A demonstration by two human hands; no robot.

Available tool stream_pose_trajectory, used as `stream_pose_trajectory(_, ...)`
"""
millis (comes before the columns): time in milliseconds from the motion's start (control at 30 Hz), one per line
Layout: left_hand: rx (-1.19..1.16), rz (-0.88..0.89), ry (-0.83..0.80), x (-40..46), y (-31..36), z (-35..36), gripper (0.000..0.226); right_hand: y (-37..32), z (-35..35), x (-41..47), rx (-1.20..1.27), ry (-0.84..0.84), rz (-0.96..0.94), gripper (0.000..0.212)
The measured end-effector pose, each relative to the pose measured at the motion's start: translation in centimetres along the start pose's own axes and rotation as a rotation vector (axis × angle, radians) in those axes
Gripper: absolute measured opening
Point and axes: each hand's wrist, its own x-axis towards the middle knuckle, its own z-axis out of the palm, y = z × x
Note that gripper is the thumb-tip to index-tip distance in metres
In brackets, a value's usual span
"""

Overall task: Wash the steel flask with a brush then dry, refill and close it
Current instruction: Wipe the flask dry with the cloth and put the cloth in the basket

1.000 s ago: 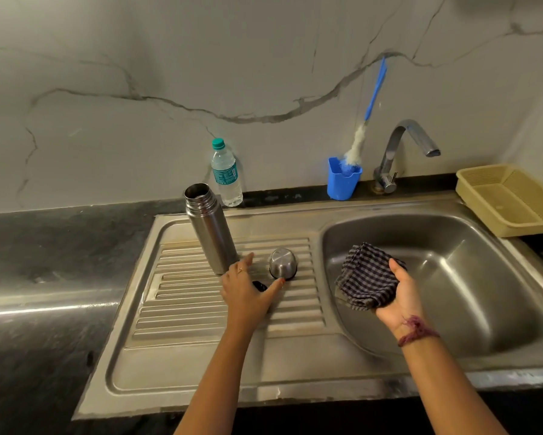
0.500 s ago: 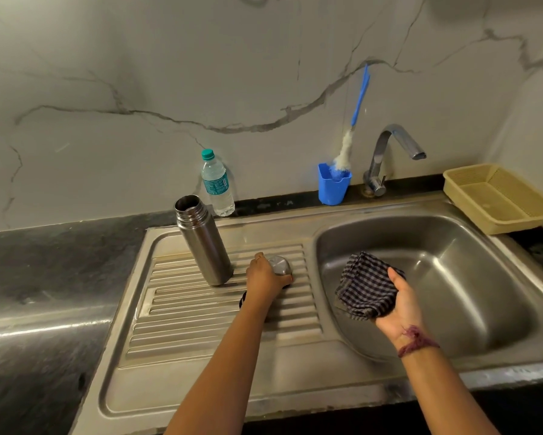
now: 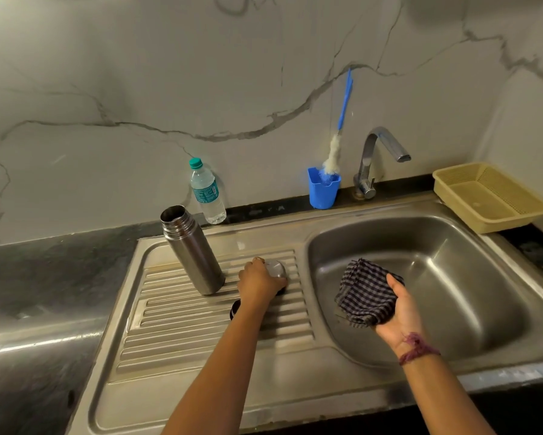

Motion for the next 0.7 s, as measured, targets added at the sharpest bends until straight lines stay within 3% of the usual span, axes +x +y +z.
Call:
stream_pose_trajectory(167,-0.147,0.129,0.041,-1.0,2.6,0.2,0.076,-2.0,-0.9,0.1,-0.006,0.0,-0.021,0.036)
stream_pose_trajectory(333,-0.321,0.262,-0.077,-2.2,7.1,1.2,0.074,-5.4,-1.7,-0.2,0.018,-0.004,-0.046,0.034)
stream_pose_trajectory(533,-0.598,0.186,-0.326,-3.6,12.1,3.6,0.081,-9.8,-2.9,-0.7,0.003,-0.033,-0.063,0.037)
stream_pose_trajectory(633,-0.535,0.168,-0.287,-4.2,13.9,5.0,0.094,-11.8,-3.6,-0.8,-0.005,-0.064,-0.073,0.038)
stream_pose_trajectory(700,-0.59,0.144,-0.281,-4.9,15.1,5.8,0.089,-13.0,-4.2,-0.8,-0.025,-0.063,-0.066,0.041)
